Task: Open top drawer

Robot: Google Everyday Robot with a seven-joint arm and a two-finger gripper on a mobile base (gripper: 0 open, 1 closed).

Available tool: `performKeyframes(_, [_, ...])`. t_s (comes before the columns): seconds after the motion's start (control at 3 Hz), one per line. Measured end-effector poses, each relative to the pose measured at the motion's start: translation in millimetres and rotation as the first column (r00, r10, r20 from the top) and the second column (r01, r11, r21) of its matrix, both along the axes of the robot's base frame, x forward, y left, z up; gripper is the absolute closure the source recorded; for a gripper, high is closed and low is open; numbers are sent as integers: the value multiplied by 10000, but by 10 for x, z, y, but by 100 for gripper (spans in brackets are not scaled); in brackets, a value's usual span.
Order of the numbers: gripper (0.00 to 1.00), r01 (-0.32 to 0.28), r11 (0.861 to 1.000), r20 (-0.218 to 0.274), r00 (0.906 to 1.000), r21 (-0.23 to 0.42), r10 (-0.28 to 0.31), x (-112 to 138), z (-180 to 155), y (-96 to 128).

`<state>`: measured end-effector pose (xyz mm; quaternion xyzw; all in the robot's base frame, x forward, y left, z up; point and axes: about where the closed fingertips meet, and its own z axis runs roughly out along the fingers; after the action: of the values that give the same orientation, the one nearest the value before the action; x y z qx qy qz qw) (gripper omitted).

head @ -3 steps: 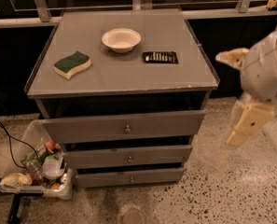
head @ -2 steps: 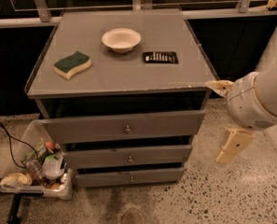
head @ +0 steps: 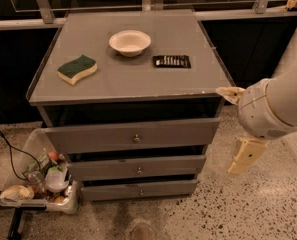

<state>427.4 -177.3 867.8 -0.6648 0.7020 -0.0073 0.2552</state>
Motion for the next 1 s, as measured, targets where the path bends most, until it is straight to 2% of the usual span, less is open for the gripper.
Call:
performKeyframes(0.33, [0,-213,9995,0,9998,218,213,227,-303,-6])
performKeyframes(1.0, [0,152,9861,-714,9974,1652,-34,694,-1165,-182])
